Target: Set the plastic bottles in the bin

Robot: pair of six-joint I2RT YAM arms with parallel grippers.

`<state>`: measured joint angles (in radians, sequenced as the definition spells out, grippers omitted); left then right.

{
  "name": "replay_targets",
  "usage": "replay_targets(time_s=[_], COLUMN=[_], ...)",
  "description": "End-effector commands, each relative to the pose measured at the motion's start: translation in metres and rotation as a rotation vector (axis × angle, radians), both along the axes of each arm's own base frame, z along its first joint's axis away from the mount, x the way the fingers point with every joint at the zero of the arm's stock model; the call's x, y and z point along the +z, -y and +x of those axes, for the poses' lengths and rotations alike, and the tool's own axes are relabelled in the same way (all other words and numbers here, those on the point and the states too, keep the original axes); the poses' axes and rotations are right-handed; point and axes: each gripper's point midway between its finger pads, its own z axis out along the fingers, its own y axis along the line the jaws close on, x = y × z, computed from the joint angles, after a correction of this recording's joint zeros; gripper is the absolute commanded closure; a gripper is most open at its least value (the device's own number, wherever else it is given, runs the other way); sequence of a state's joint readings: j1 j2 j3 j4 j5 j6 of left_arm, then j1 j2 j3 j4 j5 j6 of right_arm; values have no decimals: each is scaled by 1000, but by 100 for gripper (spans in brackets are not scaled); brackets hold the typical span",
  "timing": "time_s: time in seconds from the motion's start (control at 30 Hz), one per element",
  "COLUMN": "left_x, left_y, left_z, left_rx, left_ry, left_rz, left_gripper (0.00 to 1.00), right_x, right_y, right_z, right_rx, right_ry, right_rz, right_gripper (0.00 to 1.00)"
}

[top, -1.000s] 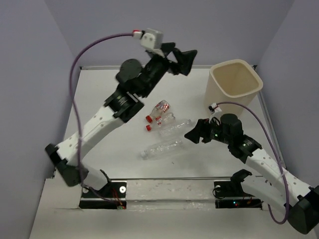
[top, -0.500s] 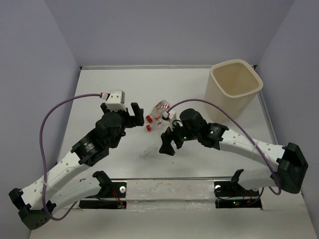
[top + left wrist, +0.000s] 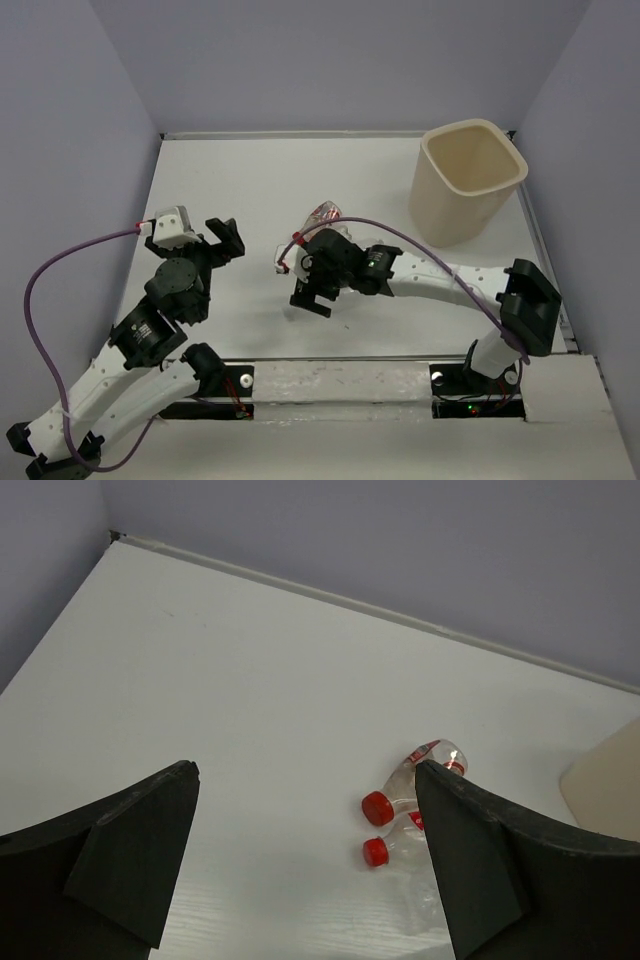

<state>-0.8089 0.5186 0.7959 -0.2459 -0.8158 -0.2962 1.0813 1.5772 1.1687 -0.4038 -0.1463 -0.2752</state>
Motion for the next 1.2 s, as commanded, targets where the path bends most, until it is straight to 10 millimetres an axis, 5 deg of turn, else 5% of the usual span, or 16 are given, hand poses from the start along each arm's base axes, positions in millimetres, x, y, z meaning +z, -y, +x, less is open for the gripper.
replay_targets(time_s=[0.0,0.23,0.57,0.67,0.7,0.77,0.93,1.17], left_x=[5,12,15,14,14,14,12,11], left_y=[-19,-30,-30,-30,-29,-29,-28,-4], left_z=[-3,-7,-6,-5,-5,-3,1,11], left_rx=[79,91,85,85,82,82,80,-39], left_ry=[49,89,100,103,101,101,96,89], left_rz=[-52,-87,-86,-88,-84,-81,-77,-74], left_gripper=[1,1,1,1,1,1,1,1], right_x=[11,-30,-70,-71,-70,-63,-24,118], right_y=[-19,-39,-37,-41,-43,-46,-52,-38], right_z=[18,13,16,13,14,9,-1,2], right_rx=[101,177,187,192,188,187,165,47], right_ry=[180,123,100,102,107,114,129,273], right_rz=[-48,-138,-231,-219,-207,-179,-88,235], right_gripper=[1,0,5,18,33,47,51,60])
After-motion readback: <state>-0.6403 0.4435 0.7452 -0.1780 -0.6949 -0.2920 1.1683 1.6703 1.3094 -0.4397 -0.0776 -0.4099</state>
